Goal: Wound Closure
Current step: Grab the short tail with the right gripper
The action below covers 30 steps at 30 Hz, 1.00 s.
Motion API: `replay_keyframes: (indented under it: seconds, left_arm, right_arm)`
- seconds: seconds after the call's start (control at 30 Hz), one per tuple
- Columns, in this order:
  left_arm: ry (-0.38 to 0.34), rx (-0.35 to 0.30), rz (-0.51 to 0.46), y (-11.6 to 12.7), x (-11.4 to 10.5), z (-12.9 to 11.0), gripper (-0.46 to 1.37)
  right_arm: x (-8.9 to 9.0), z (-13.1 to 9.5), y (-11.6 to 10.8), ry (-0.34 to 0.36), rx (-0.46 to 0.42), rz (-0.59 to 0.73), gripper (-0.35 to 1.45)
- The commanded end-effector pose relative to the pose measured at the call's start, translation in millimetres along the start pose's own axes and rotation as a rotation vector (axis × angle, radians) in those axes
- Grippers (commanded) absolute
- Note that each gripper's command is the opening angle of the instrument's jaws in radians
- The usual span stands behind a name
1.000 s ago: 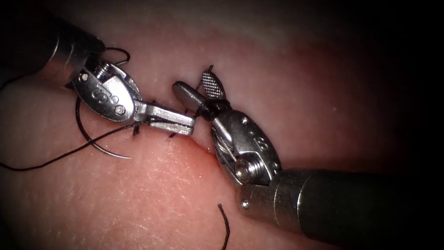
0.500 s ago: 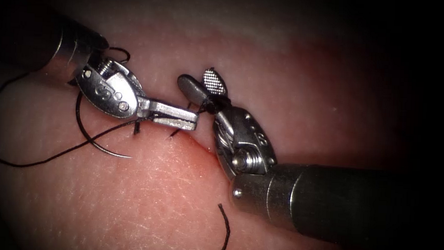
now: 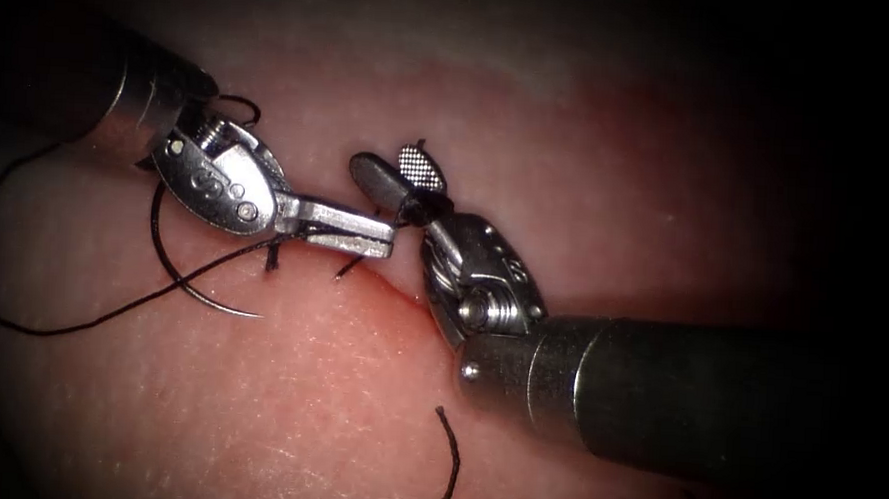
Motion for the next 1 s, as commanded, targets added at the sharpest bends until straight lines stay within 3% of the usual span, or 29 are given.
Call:
replay_keyframes:
  seconds: [0.03, 0.43, 1.0]
  left_arm:
    - [0.000, -0.001, 0.000, 0.0, 0.0, 0.1, -0.35]
    - [0.011, 0.001, 0.001, 0.4, -0.6, 1.0, -0.35]
    - [0.018, -0.004, -0.005, 0.4, -2.0, 0.9, -0.35]
  right_arm:
    - [0.2, -0.2, 0.2, 0.001, -0.013, 0.006, 0.84]
    - [0.0, -0.3, 1.9, -0.019, -0.032, 0.046, 0.81]
    - [-0.7, 3.0, 2.7, -0.014, -0.028, 0.056, 0.76]
